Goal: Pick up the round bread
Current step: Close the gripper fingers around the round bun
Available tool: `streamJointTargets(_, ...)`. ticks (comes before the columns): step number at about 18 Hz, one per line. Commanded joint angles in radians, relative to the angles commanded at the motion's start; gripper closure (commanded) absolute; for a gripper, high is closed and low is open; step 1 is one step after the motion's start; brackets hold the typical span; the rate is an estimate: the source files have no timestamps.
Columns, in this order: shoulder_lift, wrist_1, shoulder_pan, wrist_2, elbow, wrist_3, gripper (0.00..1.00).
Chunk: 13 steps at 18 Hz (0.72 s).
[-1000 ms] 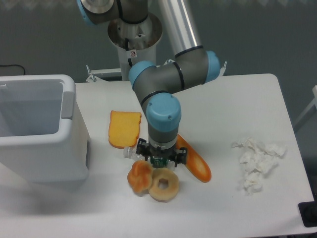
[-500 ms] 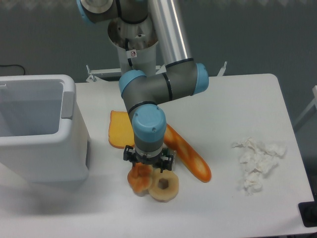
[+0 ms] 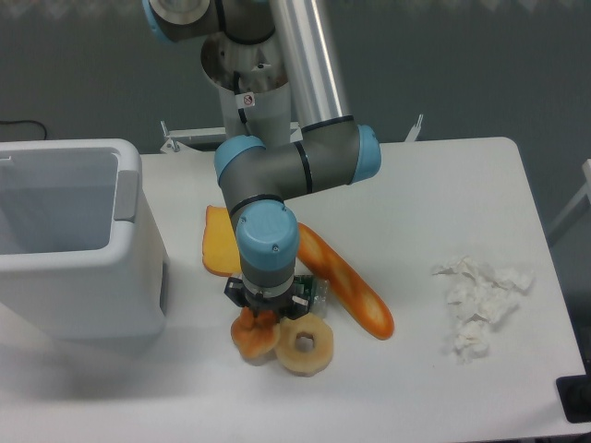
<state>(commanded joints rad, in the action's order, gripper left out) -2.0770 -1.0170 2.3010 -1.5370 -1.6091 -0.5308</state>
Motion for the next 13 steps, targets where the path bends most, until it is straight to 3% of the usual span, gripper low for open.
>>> streamJointTargets(1, 0.0, 0.0, 0.0, -0.002, 0.0, 0.003, 0.91)
streamJointTargets(2, 0.0, -0.002, -0.002, -0.002, 0.002, 0.006, 1.0)
streamJointTargets(3, -0.003, -0.002, -0.002, -0.002, 0.002, 0.005, 0.96)
streamJointTargets(6, -0.017, 0.0, -0.005, -0.002, 0.014, -0.005, 0.5)
streamJointTargets(7, -0.02, 0.0, -0.006, -0.002, 0.021, -0.005, 0.22)
streamJointTargets(8, -0.021, 0.0, -0.005, -0.002, 0.026, -0.003, 0.11)
streamJointTargets(10, -0.028, 0.0, -0.005, -0.002, 0.034, 0.0, 0.01)
streamJointTargets(13, -0.028, 0.0, 0.002, -0.003, 0.035, 0.002, 0.0)
